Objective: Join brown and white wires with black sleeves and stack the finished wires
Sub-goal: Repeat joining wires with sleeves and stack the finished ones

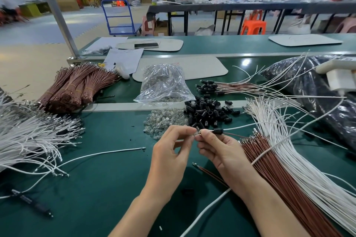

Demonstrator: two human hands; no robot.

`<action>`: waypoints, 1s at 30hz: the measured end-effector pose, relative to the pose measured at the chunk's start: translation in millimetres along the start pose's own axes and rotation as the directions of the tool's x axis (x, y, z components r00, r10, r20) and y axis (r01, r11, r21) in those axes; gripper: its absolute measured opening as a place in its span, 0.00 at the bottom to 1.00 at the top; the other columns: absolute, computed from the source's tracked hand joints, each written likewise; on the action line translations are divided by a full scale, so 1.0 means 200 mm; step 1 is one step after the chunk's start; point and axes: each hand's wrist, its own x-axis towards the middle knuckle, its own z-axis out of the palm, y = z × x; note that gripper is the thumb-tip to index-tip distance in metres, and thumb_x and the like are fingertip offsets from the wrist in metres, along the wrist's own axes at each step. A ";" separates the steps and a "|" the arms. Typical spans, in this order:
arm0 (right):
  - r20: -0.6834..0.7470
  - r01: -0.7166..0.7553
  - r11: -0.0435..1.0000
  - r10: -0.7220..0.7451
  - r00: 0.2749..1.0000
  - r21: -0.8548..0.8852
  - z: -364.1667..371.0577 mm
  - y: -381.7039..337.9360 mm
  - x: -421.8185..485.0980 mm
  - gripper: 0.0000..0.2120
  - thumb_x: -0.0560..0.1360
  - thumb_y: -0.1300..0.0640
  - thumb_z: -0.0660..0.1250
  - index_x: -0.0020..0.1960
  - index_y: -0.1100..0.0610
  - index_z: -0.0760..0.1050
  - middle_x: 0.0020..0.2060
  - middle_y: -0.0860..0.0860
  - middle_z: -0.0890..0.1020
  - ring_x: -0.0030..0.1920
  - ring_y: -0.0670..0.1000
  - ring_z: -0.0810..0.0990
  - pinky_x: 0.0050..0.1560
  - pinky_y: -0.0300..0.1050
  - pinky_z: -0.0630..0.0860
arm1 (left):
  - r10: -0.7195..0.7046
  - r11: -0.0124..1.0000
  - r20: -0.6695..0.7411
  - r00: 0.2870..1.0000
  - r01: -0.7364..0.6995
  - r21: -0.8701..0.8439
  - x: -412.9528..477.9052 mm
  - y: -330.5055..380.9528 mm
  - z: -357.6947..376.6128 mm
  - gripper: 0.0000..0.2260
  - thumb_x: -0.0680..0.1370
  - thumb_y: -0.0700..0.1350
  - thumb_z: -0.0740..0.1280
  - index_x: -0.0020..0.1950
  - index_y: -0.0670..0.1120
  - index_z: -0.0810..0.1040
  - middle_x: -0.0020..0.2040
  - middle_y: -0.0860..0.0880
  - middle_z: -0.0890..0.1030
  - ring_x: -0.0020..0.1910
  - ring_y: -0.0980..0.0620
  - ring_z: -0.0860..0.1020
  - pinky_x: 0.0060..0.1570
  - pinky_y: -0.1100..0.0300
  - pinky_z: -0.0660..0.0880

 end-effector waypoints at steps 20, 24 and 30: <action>0.023 0.026 0.999 -0.025 0.999 -0.034 -0.01 0.01 0.00 0.09 0.68 0.53 0.74 0.43 0.57 0.87 0.43 0.57 0.86 0.40 0.47 0.84 0.40 0.36 0.81 | 0.119 0.984 0.014 0.993 -0.120 0.132 0.00 -0.02 -0.02 0.12 0.79 0.38 0.71 0.55 0.55 0.82 0.51 0.59 0.81 0.52 0.54 0.83 0.53 0.66 0.76; 0.024 0.027 0.999 -0.027 0.999 -0.029 -0.01 0.01 0.00 0.09 0.68 0.53 0.74 0.43 0.58 0.87 0.42 0.57 0.86 0.40 0.47 0.84 0.41 0.36 0.80 | 0.116 0.986 -0.008 0.993 -0.114 0.124 0.00 -0.02 -0.01 0.12 0.79 0.38 0.71 0.56 0.55 0.83 0.51 0.59 0.81 0.52 0.54 0.83 0.53 0.65 0.77; 0.033 0.001 1.000 -0.002 0.999 0.015 -0.02 0.01 0.00 0.08 0.68 0.55 0.74 0.43 0.58 0.87 0.42 0.57 0.86 0.40 0.47 0.84 0.42 0.36 0.81 | 0.089 0.994 -0.020 0.996 -0.088 0.062 -0.01 -0.02 0.00 0.13 0.79 0.38 0.72 0.55 0.56 0.84 0.50 0.58 0.83 0.51 0.53 0.83 0.52 0.65 0.78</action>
